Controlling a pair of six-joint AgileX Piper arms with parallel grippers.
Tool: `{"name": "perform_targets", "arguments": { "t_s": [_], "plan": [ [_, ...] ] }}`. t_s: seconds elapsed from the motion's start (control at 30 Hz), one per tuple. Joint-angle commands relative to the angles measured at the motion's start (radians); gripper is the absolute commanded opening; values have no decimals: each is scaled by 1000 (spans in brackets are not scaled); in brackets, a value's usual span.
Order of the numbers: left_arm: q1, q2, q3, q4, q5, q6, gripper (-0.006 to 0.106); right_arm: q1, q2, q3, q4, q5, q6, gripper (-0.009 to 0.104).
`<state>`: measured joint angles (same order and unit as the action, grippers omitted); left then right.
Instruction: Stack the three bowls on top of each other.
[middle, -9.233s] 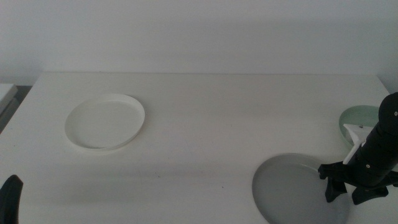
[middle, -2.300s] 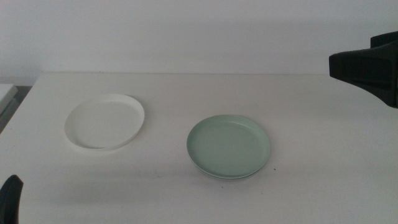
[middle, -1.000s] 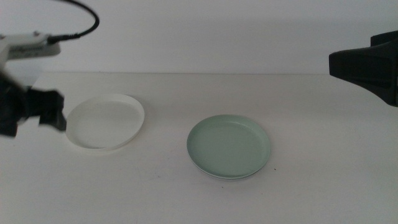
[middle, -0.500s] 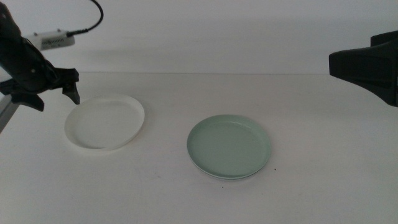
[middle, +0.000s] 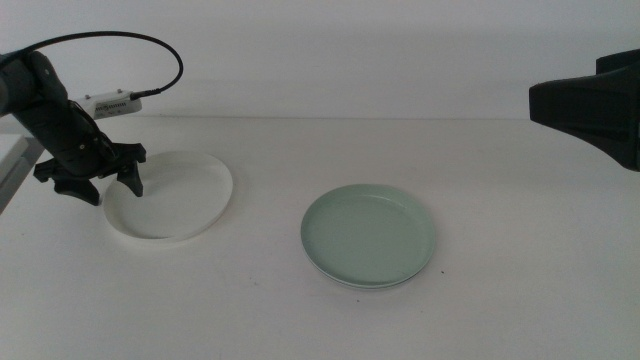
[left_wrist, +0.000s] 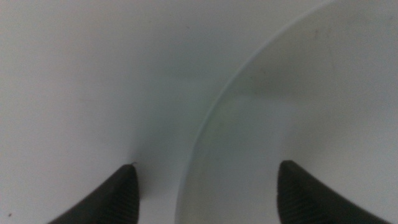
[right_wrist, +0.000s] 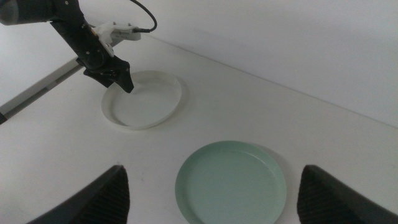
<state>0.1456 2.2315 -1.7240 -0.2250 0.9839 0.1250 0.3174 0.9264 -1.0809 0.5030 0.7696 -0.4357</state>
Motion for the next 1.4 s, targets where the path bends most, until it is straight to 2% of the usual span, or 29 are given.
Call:
{"name": "perform_targets", "arguments": {
  "t_s": [0.0, 0.17, 0.33, 0.4, 0.53, 0.73, 0.93, 1.13, 1.27, 1.37],
  "plan": [
    [1, 6, -10, -12, -6, -3, 69, 1, -4, 3, -1, -11, -5, 85],
    [3, 16, -5, -14, -4, -25, 48, 1, -4, 3, -1, -11, -5, 85],
    [3, 16, -5, -14, 13, -36, 8, 1, -4, 3, -1, -11, -5, 85],
    [3, 16, -5, -14, 25, -36, -2, 1, -4, 3, -1, -11, -5, 85],
    [3, -3, -29, -23, 76, -36, -2, 1, -4, 3, -1, -11, -5, 85],
    [-44, -161, -31, -132, 148, 8, -2, 1, -4, 3, -1, -11, -5, 85],
    [-191, -254, -31, -140, 179, 7, -2, 1, -4, 3, -1, -11, -5, 85],
    [-358, -244, -31, -142, 182, -24, -2, 1, -4, 3, -1, -11, -5, 85],
    [-447, -238, -31, -97, 155, -55, -2, 1, -4, 3, -1, -11, -5, 85],
    [-487, -228, -31, -105, 142, -63, -2, 1, -4, 3, -1, -11, -5, 85]
  ]
}}
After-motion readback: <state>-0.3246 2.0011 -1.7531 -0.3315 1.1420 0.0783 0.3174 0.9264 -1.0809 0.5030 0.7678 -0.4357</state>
